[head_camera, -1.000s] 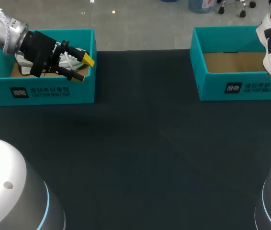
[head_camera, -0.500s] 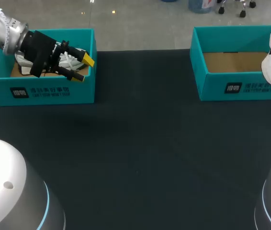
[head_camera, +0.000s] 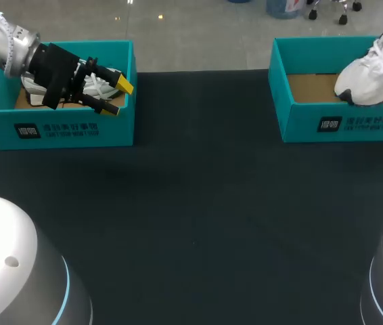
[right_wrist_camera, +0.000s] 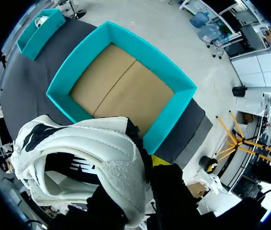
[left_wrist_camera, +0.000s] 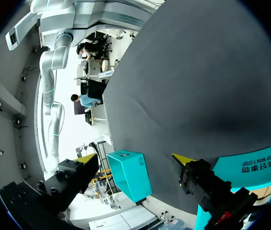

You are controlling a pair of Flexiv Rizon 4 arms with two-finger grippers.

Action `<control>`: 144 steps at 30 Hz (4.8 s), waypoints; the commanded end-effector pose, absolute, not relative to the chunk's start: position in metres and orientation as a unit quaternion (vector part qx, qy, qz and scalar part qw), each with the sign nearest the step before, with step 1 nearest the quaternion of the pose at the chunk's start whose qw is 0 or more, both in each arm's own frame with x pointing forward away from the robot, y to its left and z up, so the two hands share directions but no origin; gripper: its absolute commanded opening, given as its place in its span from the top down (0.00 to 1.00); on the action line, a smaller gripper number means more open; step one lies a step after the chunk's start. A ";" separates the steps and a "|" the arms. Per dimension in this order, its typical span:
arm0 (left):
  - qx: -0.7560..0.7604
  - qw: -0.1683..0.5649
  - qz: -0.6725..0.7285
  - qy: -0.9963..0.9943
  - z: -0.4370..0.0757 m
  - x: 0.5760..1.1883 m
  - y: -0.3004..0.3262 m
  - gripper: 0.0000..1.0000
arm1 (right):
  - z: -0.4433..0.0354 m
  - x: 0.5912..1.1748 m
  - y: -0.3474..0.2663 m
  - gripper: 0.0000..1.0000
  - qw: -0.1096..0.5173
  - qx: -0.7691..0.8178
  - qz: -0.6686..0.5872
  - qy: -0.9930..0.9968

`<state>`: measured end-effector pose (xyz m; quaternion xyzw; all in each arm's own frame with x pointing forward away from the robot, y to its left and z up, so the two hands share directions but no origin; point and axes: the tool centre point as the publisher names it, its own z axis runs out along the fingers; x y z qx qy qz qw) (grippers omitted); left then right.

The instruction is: Take the shoe out of the shoebox, open the shoe tongue, remove and reinsert the insole, then place the shoe into the shoebox

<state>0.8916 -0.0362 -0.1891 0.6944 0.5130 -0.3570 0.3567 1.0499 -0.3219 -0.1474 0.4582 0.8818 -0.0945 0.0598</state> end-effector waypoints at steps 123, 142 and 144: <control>0.695 0.356 -0.356 0.514 -0.189 0.891 -0.036 0.00 | -0.246 0.999 -0.292 0.00 0.077 0.747 0.012 0.661; 0.695 0.356 -0.356 0.514 -0.189 0.891 -0.036 0.00 | -0.186 0.970 -0.257 0.00 0.039 0.731 0.053 0.679; 0.695 0.356 -0.356 0.514 -0.189 0.891 -0.036 0.00 | -0.186 0.970 -0.257 0.00 0.039 0.731 0.053 0.679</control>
